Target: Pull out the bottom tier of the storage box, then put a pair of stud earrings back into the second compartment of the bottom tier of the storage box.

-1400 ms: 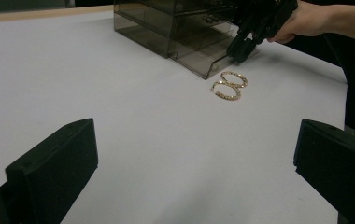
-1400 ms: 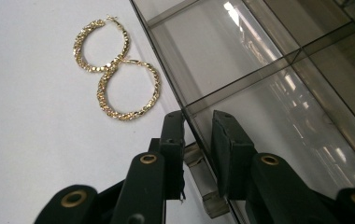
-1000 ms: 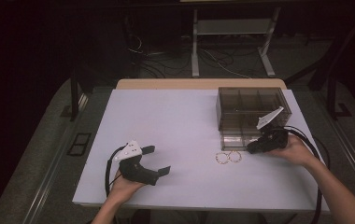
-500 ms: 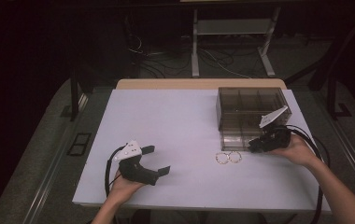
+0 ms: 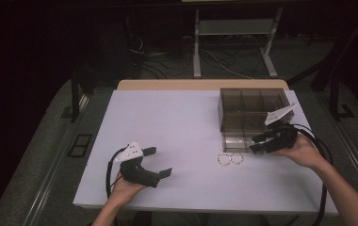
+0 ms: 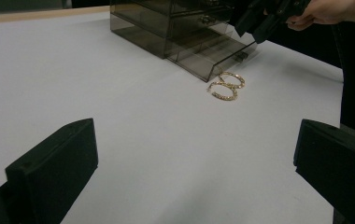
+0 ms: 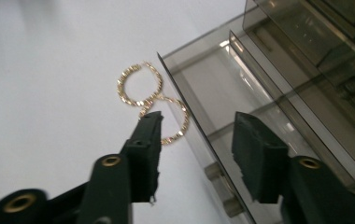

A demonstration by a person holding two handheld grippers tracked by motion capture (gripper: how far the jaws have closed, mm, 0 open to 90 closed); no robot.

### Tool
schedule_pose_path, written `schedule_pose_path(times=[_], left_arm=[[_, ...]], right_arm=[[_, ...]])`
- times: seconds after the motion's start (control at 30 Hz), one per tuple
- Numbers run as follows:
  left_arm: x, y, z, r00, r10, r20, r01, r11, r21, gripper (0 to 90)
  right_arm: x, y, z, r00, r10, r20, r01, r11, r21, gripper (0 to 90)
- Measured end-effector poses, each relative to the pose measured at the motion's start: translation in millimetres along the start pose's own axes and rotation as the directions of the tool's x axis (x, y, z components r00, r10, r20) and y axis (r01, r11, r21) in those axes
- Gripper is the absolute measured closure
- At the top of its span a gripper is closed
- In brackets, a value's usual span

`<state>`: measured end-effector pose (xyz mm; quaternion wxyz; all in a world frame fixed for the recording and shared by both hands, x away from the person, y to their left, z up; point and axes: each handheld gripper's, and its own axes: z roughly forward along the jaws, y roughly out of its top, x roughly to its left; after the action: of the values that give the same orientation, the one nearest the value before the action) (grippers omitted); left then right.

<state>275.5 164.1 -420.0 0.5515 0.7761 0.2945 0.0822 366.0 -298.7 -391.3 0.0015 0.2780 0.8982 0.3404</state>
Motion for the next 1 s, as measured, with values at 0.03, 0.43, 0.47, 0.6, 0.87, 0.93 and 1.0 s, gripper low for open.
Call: schedule_pose_path(times=[0.03,0.43,0.47,0.6,0.87,0.93,1.0], left_arm=[[0.0,-0.1,0.1,1.0000,-0.001,0.000,0.001,1.0000,0.000,0.0],[0.1,-0.3,1.5,1.0000,0.003,-0.006,-0.003,0.9999,0.010,0.0],[0.2,-0.3,1.4,1.0000,0.001,-0.006,-0.001,0.9999,0.010,0.0],[0.3,-0.3,1.1,1.0000,0.001,-0.006,-0.001,1.0000,0.009,0.0],[0.3,-0.3,-0.2,1.0000,0.003,-0.008,-0.003,1.0000,0.005,0.0],[0.0,-0.2,-0.4,0.9999,0.005,-0.009,-0.005,1.0000,0.004,0.0],[0.0,-0.2,-0.7,0.9999,0.006,-0.010,-0.006,1.0000,0.004,0.0]], right_arm=[[1.6,1.1,-0.5,1.0000,0.002,0.000,-0.002,1.000,-0.003,48.0],[21.1,10.9,1.5,0.9994,0.019,-0.029,-0.020,1.000,-0.022,30.6],[23.3,12.1,1.8,0.9994,0.020,-0.030,-0.020,1.000,-0.022,28.3],[29.6,15.3,5.0,0.9990,0.028,-0.034,-0.029,0.999,-0.020,20.1],[46.4,24.4,15.6,0.9974,0.018,-0.070,-0.020,0.999,-0.029,11.2],[50.7,27.1,18.8,0.9965,0.014,-0.082,-0.016,1.000,-0.022,7.9],[54.7,30.3,23.9,0.9975,0.013,-0.069,-0.013,1.000,-0.001,1.2]])
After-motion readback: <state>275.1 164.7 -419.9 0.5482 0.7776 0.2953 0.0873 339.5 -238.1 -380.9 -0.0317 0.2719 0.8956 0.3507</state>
